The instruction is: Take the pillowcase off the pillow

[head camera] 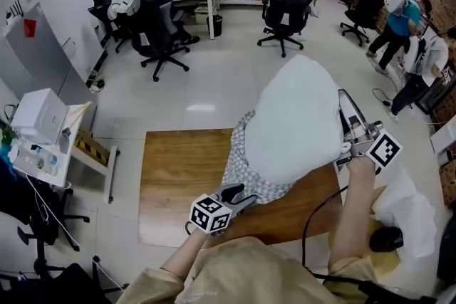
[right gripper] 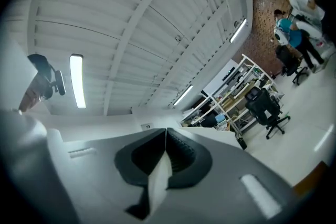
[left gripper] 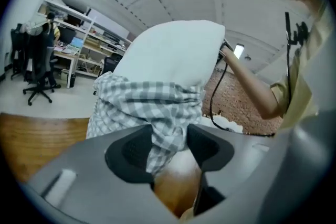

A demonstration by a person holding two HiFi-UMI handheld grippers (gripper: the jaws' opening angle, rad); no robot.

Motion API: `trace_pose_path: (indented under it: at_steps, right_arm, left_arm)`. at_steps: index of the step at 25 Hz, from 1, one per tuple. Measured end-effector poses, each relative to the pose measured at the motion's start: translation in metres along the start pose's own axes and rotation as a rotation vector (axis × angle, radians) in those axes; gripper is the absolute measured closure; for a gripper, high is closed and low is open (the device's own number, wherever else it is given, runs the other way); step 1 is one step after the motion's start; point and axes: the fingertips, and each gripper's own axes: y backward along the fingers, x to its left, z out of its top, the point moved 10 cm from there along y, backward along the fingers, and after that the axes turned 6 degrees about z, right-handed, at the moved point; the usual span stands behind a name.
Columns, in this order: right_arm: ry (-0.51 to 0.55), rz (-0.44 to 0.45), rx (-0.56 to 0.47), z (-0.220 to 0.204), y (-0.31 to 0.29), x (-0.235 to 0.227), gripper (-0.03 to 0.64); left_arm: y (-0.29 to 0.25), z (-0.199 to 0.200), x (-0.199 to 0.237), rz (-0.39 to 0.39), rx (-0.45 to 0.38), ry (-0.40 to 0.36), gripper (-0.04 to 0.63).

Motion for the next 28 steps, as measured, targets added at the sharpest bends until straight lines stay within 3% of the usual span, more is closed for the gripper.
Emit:
trace_pose_path:
  at_steps: [2, 3, 5, 7, 11, 15, 17, 24, 26, 28]
  right_arm:
    - [-0.010, 0.012, 0.001, -0.003, -0.001, 0.001, 0.614]
    - [-0.016, 0.014, -0.005, -0.003, -0.001, 0.003, 0.614]
    - [-0.039, 0.020, -0.031, -0.002, 0.001, 0.003, 0.614]
    - [-0.079, 0.024, -0.068, -0.003, 0.005, -0.005, 0.614]
    - [-0.177, -0.001, -0.150, -0.012, 0.028, -0.033, 0.615]
    - [-0.205, 0.025, -0.112, -0.013, 0.030, -0.023, 0.615]
    - [-0.185, 0.065, -0.062, -0.011, 0.015, -0.012, 0.615]
    - [-0.144, 0.136, -0.035, -0.012, -0.006, -0.001, 0.614]
    - [-0.158, 0.175, -0.031, -0.016, -0.006, -0.002, 0.614]
    - [-0.149, 0.217, 0.000, -0.018, -0.008, 0.001, 0.614]
  left_arm:
    - [-0.003, -0.003, 0.002, 0.069, -0.035, 0.061, 0.456]
    - [-0.003, -0.006, 0.004, 0.113, -0.032, 0.050, 0.514]
    - [-0.004, -0.017, 0.010, 0.203, 0.008, -0.034, 0.563]
    - [-0.008, -0.037, 0.024, 0.267, 0.048, -0.075, 0.574]
    - [-0.039, -0.107, 0.064, 0.309, 0.147, 0.061, 0.575]
    - [-0.056, -0.180, 0.086, 0.364, 0.269, 0.007, 0.577]
    - [-0.058, -0.188, 0.096, 0.360, 0.255, 0.029, 0.577]
    - [-0.020, -0.132, 0.089, 0.258, 0.148, 0.088, 0.537]
    - [0.005, -0.110, 0.090, 0.207, 0.103, 0.099, 0.487]
    - [0.034, -0.077, 0.094, 0.148, 0.038, 0.106, 0.386]
